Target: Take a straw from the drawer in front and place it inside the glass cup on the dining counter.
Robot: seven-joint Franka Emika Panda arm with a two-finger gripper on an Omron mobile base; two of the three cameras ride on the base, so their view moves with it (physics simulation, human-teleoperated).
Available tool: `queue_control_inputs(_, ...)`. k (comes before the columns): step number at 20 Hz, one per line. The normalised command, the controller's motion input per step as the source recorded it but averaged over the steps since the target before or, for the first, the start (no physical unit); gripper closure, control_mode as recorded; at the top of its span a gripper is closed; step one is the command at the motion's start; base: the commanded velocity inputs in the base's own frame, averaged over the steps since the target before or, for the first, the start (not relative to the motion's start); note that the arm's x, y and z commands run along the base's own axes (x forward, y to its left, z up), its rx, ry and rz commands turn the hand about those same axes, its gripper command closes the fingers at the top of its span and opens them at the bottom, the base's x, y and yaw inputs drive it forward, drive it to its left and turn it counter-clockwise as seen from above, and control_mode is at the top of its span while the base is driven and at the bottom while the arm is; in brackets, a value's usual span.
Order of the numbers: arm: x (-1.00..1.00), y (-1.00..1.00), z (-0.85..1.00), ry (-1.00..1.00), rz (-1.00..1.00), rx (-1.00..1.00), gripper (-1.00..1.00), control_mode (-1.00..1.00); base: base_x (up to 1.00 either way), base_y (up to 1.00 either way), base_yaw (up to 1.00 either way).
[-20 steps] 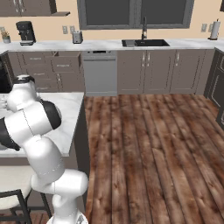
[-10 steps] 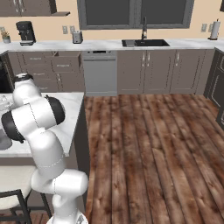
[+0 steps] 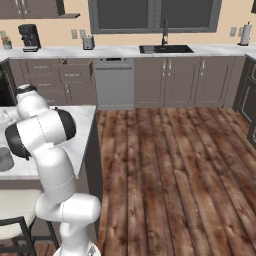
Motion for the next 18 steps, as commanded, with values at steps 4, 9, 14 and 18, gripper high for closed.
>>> queue_control_inputs(4,0.0,0.0,-0.26,0.0,0.0,0.0,1.0,-1.0,0.0,0.0,0.0)
queue_control_inputs(9,0.0,0.05,-0.26,0.0,0.0,0.0,1.0,-1.0,0.0,0.0,0.0)
queue_control_inputs(14,0.0,0.14,-0.22,0.0,0.0,0.0,1.0,-1.0,0.0,0.0,0.0)
queue_control_inputs(18,0.0,0.16,-0.23,0.0,0.0,0.0,1.0,-1.0,0.0,0.0,0.0)
